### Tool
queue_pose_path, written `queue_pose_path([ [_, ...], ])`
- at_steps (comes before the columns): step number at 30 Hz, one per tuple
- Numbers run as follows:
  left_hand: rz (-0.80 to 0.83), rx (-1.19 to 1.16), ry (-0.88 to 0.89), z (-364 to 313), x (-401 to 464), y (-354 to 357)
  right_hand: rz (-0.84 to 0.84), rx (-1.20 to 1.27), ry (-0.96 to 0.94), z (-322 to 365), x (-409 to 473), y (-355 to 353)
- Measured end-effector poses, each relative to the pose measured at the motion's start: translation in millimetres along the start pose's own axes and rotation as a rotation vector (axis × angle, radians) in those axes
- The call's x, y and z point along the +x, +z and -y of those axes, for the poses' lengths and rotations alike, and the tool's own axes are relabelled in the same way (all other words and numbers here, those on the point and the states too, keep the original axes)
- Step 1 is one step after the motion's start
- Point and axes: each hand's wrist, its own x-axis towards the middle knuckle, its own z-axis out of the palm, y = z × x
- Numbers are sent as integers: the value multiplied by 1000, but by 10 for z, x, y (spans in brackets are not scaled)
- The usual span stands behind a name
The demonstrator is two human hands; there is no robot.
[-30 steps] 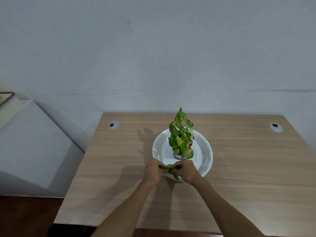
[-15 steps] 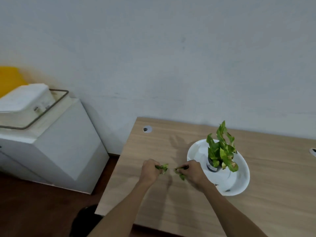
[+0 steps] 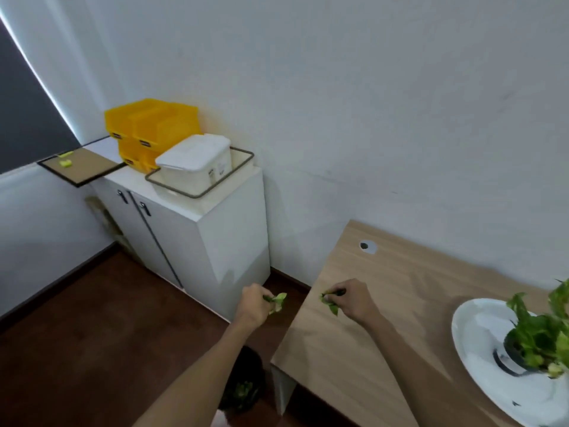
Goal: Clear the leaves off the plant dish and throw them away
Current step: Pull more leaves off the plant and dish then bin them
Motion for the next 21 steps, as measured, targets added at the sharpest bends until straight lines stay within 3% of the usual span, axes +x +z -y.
queue_pose_path([
  [11,-148,-45,-236,1396,-93,-736,233,-18,-145,1010,505,1208],
  [21,-170,-158,-473,2389,-7,-290,364,-37,-68,887,741,2609],
])
